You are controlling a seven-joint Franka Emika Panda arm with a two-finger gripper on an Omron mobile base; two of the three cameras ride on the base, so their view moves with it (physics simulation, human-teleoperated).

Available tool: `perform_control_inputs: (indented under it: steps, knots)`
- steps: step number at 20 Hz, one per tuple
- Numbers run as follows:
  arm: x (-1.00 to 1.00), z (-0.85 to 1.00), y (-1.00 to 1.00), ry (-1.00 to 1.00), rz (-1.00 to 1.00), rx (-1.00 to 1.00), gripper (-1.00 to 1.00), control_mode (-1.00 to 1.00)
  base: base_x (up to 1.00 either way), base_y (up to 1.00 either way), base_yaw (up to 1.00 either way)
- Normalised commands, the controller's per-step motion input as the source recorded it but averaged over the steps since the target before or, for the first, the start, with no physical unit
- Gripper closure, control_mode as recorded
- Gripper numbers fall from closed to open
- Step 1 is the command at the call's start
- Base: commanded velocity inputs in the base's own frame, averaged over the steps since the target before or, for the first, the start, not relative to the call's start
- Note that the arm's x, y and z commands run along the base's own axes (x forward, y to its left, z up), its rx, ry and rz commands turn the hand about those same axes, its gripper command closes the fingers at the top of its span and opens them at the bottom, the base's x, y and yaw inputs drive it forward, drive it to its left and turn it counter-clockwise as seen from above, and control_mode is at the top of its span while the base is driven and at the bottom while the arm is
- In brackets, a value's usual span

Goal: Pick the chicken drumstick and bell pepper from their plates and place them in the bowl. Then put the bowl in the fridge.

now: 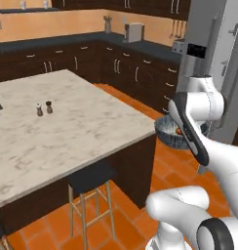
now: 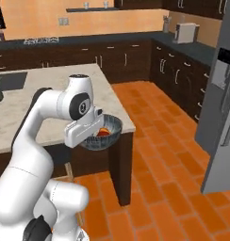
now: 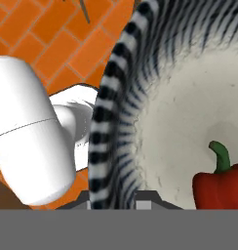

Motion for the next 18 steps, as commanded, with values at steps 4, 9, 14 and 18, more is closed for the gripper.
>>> perform_control_inputs:
  steps: [4, 9, 14, 18]
  knots:
    - [0.00, 0.00, 0.00, 0.00, 0.00, 0.00, 1.00, 1.00, 0.41, -1.00, 0.53]
    - [0.00, 0.00, 0.00, 0.00, 0.00, 0.00, 1.00, 1.00, 0.33, -1.00, 0.48]
    - [0.00, 0.00, 0.00, 0.00, 0.00, 0.00, 1.00, 1.00, 0.40, -1.00, 0.42]
    - [0.00, 0.00, 0.00, 0.00, 0.00, 0.00, 1.00, 1.00, 0.49, -0.90, 0.28]
